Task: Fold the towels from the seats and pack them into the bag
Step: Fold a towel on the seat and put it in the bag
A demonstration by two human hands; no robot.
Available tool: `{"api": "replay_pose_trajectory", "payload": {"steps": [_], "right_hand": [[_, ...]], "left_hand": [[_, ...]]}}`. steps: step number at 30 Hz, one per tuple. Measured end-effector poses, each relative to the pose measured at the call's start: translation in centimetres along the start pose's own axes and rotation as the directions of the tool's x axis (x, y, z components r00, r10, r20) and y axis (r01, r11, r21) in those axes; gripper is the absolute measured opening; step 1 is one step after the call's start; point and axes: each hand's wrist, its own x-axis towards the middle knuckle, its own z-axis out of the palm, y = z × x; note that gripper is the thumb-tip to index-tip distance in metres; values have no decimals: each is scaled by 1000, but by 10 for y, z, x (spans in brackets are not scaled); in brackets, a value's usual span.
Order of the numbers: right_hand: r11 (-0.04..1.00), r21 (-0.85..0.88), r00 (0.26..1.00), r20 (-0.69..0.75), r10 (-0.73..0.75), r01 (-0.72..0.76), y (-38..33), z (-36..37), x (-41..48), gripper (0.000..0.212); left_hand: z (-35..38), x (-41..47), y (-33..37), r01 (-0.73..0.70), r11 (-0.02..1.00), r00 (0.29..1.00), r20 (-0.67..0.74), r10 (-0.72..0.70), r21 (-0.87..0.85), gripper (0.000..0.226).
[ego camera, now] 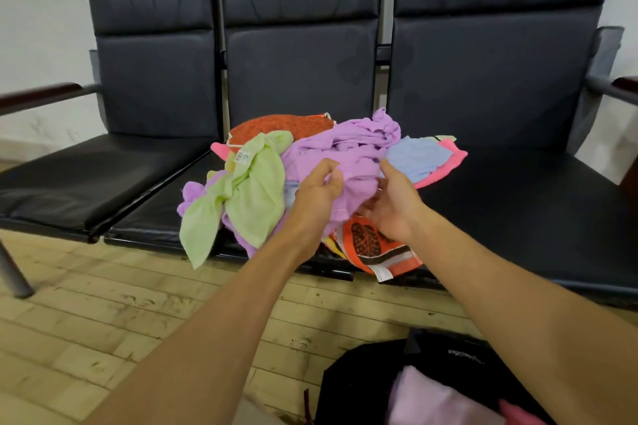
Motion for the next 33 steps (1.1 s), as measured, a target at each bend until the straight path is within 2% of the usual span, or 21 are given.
{"api": "replay_pose_trajectory", "payload": {"steps": [2,4,6,7,10,14,18,20,25,29,31,33], "right_hand": [[985,166,998,18,53,-56,-8,-3,1,38],[983,165,997,-11,78,-75,-17,-12,-1,29],[991,119,992,-98,74,-63,-25,-24,-3,18],[993,110,989,-136,58,-43,-29,-31,-3,18],[993,104,978,-206,-27,49,-42,-60,-5,35],[991,15,958,-257,-125,133,-75,-97,-24,33],[972,21,952,-210,-223,233,-108,-131,-60,32],[969,8,952,-191,-241,247,-117,-148,-82,34],[976,-179,968,-194,-158,123,-113,-185,-129,31],[957,-288,965,-259,-46,-32,-103,-206,-138,26],[905,-421,961,-269,-58,-63,-104,-213,-137,29],[821,-568,980,-189,-65,-55,-107,-217,-141,30]], "left_hand": [[7,-3,1,35,995,994,103,-26,-91,31],[12,-4,0,72,984,981,190,-40,-164,31],[18,-6,1,93,982,963,265,-47,-163,29],[21,-6,1,101,985,955,292,-56,-141,28],[35,-9,-1,129,990,929,356,-103,-48,29],[56,-11,4,153,988,920,366,-141,-3,24],[83,-12,10,263,965,907,346,-239,-21,15],[99,-12,7,316,949,899,326,-292,-22,22],[156,-30,-5,471,877,832,378,-405,-97,29],[192,-39,-15,550,819,785,437,-439,-165,36],[199,-35,-16,576,773,795,401,-455,-264,39],[205,-30,-15,579,739,807,367,-463,-343,41]]}}
